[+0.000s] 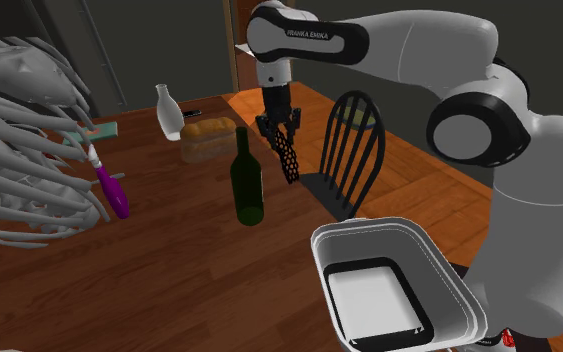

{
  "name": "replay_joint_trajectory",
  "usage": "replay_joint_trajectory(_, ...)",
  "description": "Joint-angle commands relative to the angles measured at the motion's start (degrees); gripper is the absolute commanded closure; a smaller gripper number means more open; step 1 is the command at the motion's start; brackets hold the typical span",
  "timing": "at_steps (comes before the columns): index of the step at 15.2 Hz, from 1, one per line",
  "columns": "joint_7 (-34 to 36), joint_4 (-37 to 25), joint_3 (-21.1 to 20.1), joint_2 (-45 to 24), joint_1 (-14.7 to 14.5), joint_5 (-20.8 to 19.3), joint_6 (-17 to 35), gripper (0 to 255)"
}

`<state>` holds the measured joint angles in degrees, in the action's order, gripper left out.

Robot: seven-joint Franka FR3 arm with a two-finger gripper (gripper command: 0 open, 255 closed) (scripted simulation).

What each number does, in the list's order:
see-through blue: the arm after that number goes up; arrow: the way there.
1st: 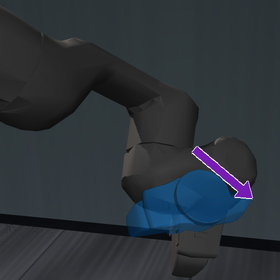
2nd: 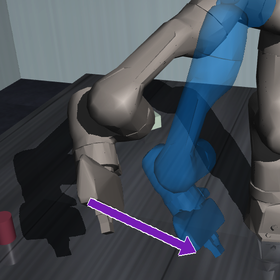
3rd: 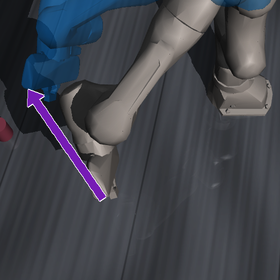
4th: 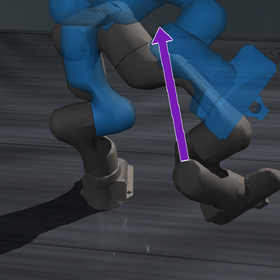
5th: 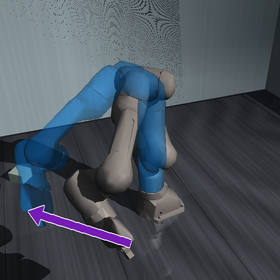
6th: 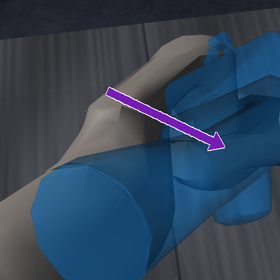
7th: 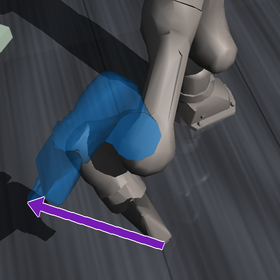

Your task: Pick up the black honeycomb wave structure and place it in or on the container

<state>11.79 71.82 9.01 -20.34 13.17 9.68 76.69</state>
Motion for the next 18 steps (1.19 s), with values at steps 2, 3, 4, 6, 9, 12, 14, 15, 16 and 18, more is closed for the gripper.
replay_joint_trajectory(2,0.2,-3.6,0.0,-0.9,0.3,0.2,-2.7,255)
replay_joint_trajectory(3,0.3,-4.8,0.0,-1.2,0.4,0.3,-3.6,255)
replay_joint_trajectory(4,0.4,-5.3,0.0,-1.3,0.4,0.3,-4.0,255)
replay_joint_trajectory(6,1.1,3.4,-0.1,4.8,-1.0,-0.5,-1.3,255)
replay_joint_trajectory(9,2.7,13.9,-0.7,12.8,-2.6,-1.3,1.6,255)
replay_joint_trajectory(12,4.5,22.7,-1.5,20.1,-3.7,-1.9,3.4,255)
replay_joint_trajectory(14,5.8,27.9,-2.2,24.7,-4.4,-2.1,4.2,255)
replay_joint_trajectory(15,6.5,30.3,-2.5,26.9,-4.7,-2.2,4.5,255)
replay_joint_trajectory(16,7.2,32.5,-2.9,29.1,-4.9,-2.2,4.7,255)
replay_joint_trajectory(18,8.6,36.9,-3.8,33.4,-5.4,-2.1,4.9,255)
